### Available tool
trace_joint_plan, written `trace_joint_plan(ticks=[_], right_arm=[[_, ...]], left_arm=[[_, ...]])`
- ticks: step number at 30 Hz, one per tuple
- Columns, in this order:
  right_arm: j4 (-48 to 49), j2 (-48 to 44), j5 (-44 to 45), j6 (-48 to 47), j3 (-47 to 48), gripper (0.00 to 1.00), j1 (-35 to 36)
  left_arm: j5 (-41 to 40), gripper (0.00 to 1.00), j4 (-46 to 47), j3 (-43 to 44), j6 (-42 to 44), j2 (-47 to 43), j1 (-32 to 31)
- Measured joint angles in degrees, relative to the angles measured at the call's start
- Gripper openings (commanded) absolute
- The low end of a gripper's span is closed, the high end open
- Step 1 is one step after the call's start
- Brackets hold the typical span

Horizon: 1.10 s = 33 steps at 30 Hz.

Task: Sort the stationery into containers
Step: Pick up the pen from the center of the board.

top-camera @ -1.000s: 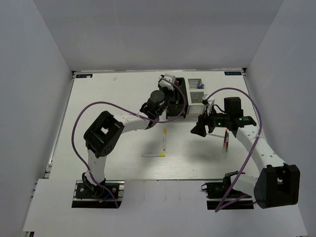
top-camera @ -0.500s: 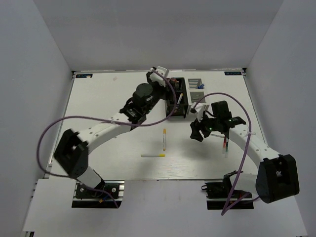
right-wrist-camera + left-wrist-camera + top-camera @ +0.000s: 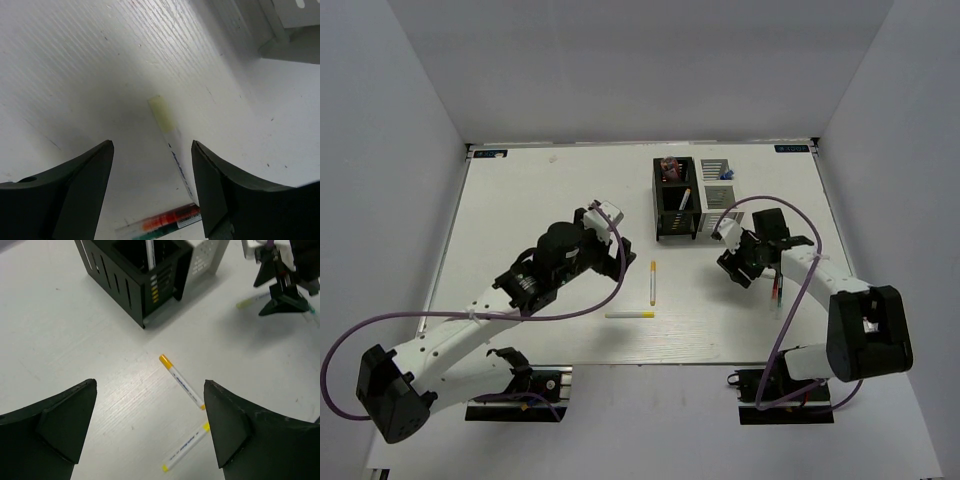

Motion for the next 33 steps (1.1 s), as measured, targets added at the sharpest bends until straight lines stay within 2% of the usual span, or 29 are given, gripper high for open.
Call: trace_joint_plan(ticks=[7,13,14,15,17,24,27,28,29,33], right_arm=[[2.54,4.50,3.43,-6.21,0.04,0.77,-0.68],[0.50,9.90,2.47,-11.56,4.44,0.61,-2.40],[-0.02,10.73,2.14,-12.41,5.22,0.56,-2.64],[-0.68,11.45,1.84,-13.57,5.97,0.45,-2.86],[-2.95,13.14,0.46,-15.87,7.56,0.36,-3.30],[-7.96,15.23,-3.85,-23.34,9.86,0.32,-4.33],[-8.66,14.67,-5.31,-25.57,9.14,0.23,-4.37],[-9.22,14.45,-5.88,-26.21,8.90,0.14,-4.35],[-9.60,14.14,-6.47,-26.73,8.61,0.11,-4.35],[-12.31,12.52,-8.79,-27.65,7.41,0.06,-4.28]], left_arm=[[4.52,0.98,-2.19,-0.50,1.79,0.76,0.07],[6.60,0.98,-3.91,-0.50,2.19,2.56,0.07],[6.75,0.98,-4.04,-0.50,2.23,2.56,0.07],[6.86,0.98,-4.07,-0.50,2.29,2.56,0.07],[6.99,0.98,-4.13,-0.50,2.32,2.49,0.07],[7.80,0.98,-4.48,-0.50,2.34,2.05,0.07],[7.93,0.98,-4.50,-0.50,2.40,2.05,0.07],[7.96,0.98,-4.50,-0.50,2.54,2.05,0.07],[7.96,0.98,-4.50,-0.50,2.60,2.05,0.07],[8.85,0.98,-4.42,-0.50,2.75,2.05,0.07]])
